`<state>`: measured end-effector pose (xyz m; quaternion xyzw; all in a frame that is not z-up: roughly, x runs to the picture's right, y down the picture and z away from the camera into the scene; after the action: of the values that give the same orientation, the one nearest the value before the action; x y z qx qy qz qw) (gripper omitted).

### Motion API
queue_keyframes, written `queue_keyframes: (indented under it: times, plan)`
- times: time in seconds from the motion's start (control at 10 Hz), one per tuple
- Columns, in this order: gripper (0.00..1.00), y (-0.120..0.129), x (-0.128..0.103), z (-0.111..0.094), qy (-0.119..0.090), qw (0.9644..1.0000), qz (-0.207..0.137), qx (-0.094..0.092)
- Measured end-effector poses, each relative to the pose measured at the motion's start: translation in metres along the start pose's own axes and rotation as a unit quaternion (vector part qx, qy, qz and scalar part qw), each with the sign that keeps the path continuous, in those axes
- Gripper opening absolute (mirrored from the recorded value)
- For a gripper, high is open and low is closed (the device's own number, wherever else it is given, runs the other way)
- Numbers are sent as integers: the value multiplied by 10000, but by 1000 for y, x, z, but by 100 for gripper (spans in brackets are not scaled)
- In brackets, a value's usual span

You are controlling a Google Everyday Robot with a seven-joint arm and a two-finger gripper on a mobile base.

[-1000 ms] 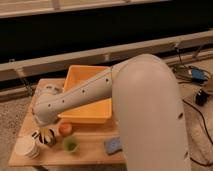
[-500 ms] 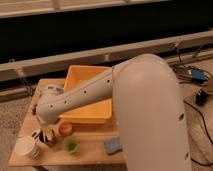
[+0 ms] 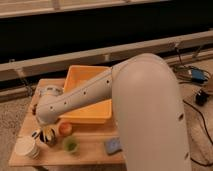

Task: Place banana in metal cup

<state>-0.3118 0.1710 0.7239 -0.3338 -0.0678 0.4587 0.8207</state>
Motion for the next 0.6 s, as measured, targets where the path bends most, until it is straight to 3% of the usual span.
queue_keyframes:
  times: [0.6]
  plan:
    - [69, 3, 3, -14, -76, 10000, 18, 35]
